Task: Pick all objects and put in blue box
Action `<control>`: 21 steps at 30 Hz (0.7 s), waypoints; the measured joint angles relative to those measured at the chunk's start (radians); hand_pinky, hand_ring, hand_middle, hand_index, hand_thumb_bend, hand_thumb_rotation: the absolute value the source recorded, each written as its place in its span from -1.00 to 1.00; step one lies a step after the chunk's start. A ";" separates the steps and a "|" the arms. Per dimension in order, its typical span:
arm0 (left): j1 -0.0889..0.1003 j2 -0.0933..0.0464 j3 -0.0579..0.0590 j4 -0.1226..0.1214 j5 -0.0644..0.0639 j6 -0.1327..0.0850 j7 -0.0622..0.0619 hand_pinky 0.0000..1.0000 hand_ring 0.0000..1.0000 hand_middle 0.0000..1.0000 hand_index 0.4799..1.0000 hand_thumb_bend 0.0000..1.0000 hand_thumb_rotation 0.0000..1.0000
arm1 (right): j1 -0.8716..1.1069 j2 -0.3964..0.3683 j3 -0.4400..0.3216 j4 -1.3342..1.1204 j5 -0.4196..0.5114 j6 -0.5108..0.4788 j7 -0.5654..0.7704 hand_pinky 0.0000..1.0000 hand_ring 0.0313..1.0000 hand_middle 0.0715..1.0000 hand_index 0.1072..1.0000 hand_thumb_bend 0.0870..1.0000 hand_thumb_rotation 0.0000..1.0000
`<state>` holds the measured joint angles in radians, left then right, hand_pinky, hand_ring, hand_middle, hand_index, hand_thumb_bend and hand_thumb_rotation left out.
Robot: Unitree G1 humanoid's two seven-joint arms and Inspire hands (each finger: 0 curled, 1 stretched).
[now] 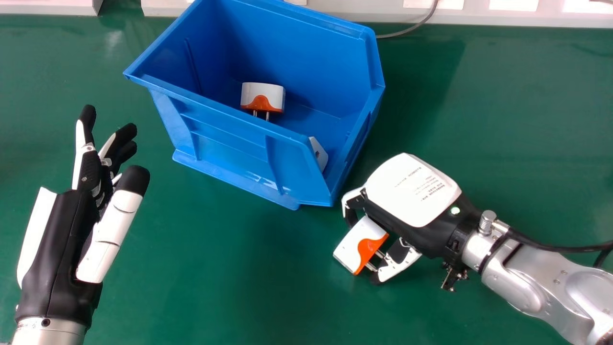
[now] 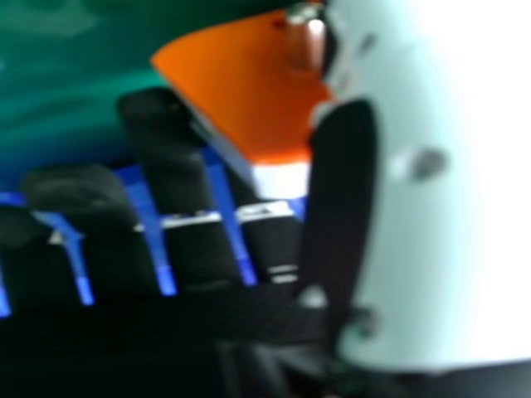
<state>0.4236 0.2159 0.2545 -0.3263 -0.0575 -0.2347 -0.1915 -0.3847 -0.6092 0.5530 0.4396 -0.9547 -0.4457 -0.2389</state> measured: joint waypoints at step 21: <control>-0.015 0.001 0.007 -0.030 0.076 0.062 0.038 0.64 0.86 0.85 0.72 0.60 0.86 | 0.347 -0.178 -0.429 -0.478 0.204 0.160 0.228 -0.88 -0.86 -0.80 -0.19 -0.10 -0.69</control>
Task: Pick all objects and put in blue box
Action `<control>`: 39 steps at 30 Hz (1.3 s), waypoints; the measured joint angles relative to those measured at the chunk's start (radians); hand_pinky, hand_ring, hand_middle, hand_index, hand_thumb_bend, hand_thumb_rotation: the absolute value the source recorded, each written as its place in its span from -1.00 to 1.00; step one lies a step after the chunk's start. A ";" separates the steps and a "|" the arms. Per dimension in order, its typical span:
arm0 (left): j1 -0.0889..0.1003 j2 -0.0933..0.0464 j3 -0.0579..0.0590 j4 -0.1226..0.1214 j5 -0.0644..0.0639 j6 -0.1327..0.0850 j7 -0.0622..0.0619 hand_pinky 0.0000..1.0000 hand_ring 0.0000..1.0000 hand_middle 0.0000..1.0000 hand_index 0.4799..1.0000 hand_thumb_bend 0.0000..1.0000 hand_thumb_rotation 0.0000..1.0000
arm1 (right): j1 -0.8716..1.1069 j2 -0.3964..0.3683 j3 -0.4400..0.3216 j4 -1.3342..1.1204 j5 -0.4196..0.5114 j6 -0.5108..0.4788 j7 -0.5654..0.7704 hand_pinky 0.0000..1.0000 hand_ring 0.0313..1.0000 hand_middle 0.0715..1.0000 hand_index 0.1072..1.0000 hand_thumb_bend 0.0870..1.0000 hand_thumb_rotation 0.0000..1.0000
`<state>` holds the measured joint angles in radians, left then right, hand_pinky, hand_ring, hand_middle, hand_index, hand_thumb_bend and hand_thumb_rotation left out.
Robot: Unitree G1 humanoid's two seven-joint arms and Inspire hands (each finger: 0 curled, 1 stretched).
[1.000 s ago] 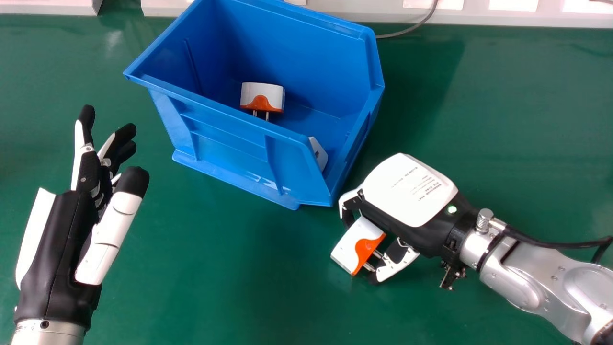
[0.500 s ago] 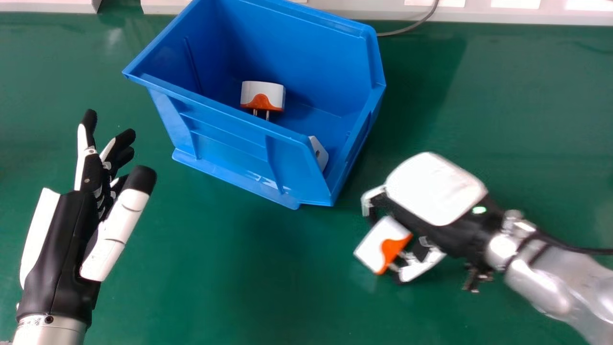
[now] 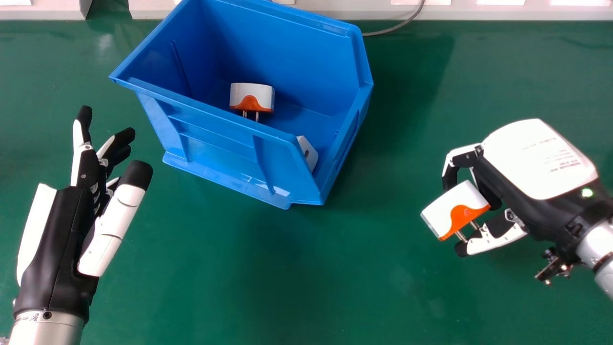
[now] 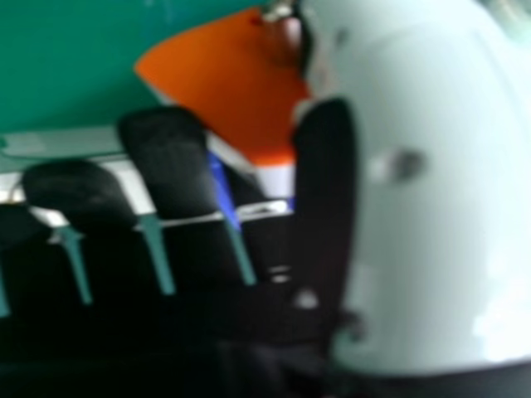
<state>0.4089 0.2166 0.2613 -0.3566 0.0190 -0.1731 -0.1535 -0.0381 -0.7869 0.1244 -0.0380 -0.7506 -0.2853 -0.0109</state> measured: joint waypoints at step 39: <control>0.022 -0.013 -0.015 -0.011 -0.016 0.000 -0.001 0.64 0.84 0.85 0.71 0.71 0.84 | -0.917 0.499 0.352 0.771 -0.195 0.078 -0.180 -0.89 -0.86 -0.77 -0.19 -0.11 -0.70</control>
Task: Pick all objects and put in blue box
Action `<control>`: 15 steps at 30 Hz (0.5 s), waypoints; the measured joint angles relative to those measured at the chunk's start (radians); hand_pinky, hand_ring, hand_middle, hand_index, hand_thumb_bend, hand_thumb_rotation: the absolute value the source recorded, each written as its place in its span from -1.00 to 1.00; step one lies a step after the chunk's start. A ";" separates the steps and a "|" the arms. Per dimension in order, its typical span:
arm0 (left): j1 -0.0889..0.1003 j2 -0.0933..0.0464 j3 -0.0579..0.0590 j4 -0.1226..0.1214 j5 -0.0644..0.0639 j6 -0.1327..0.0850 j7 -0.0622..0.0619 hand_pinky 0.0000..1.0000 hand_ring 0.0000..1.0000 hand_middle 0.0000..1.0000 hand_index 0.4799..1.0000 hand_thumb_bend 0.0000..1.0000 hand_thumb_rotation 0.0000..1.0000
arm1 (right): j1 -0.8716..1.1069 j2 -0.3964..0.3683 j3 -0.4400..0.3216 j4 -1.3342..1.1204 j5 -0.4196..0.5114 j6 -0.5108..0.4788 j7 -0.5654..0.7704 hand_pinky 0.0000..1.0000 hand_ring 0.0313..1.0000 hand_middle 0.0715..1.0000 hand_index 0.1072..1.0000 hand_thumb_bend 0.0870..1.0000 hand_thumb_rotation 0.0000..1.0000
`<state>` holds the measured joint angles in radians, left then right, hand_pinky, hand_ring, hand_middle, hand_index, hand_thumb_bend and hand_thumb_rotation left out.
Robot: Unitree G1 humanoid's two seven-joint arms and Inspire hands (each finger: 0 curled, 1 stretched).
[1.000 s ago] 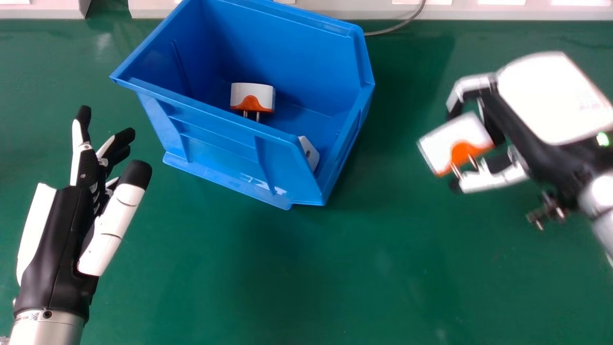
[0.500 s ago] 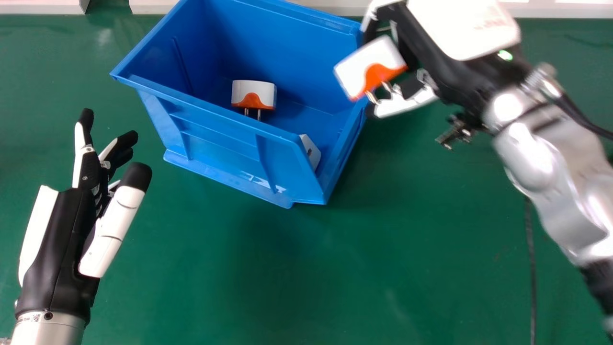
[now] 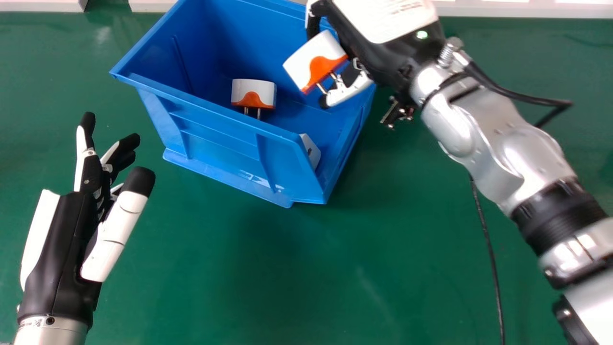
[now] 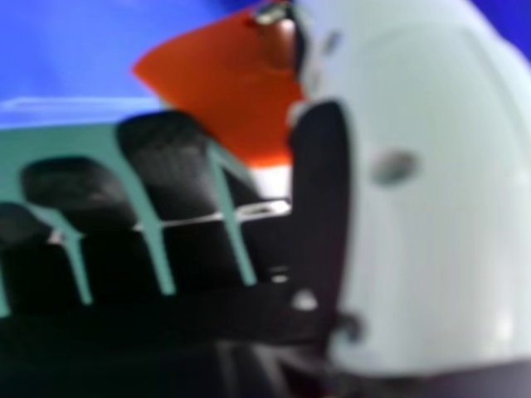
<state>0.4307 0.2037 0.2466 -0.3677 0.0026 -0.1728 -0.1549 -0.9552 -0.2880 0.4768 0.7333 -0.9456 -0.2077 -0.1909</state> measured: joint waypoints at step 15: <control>0.026 -0.019 -0.018 -0.037 0.027 0.010 0.008 0.65 0.84 0.84 0.69 0.72 0.84 | -0.080 0.122 0.066 0.191 0.030 0.110 0.015 -0.13 0.02 0.08 0.27 0.05 -0.09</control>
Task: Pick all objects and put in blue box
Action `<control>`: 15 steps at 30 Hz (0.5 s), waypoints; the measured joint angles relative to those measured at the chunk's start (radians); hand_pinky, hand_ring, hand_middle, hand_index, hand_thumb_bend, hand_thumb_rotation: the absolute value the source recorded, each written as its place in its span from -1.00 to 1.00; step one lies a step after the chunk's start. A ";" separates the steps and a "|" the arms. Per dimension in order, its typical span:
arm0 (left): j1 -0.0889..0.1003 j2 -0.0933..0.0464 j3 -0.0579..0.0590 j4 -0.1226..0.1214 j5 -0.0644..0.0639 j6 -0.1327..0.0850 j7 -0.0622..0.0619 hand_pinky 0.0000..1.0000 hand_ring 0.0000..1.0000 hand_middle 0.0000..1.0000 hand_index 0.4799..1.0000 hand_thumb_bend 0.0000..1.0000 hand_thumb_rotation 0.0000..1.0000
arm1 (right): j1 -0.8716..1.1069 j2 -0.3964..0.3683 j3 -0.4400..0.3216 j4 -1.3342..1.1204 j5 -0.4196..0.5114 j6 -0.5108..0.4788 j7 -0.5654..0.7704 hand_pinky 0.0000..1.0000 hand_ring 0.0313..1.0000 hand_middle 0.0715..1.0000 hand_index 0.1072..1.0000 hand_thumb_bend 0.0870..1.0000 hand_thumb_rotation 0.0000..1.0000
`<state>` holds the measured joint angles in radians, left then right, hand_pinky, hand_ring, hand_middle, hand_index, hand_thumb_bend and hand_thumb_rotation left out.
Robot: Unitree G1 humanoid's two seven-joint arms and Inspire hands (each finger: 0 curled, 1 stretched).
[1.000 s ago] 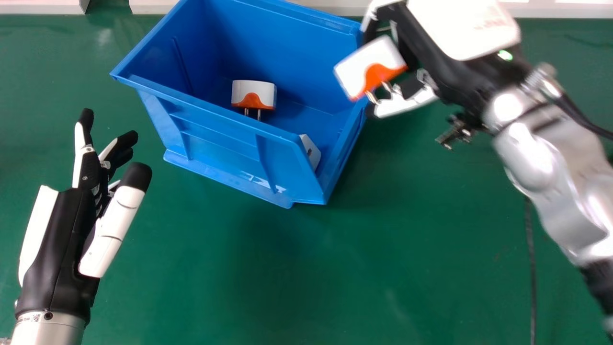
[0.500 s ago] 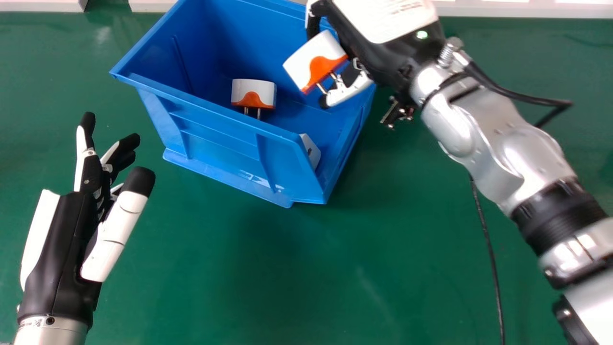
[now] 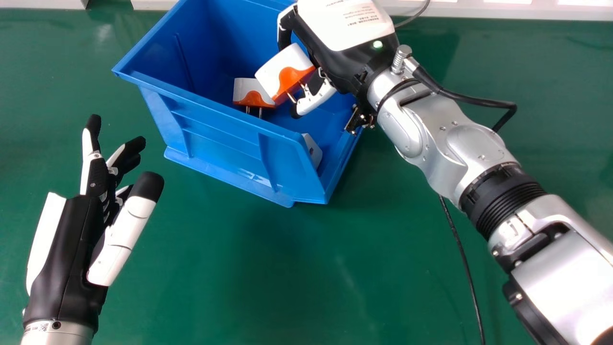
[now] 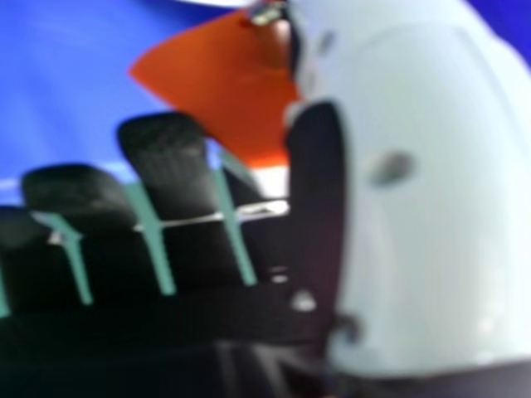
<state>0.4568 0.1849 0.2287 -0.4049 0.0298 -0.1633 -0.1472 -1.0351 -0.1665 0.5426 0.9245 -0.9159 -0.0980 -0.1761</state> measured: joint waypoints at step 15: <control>0.001 0.001 -0.006 -0.015 -0.011 0.034 -0.010 0.71 0.85 0.85 0.71 0.77 0.86 | 0.033 -0.036 0.055 -0.096 -0.024 0.062 0.026 1.00 1.00 1.00 1.00 0.38 1.00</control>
<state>0.4573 0.1857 0.2224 -0.4200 0.0189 -0.1293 -0.1568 -1.0019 -0.2025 0.5979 0.8283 -0.9402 -0.0359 -0.1496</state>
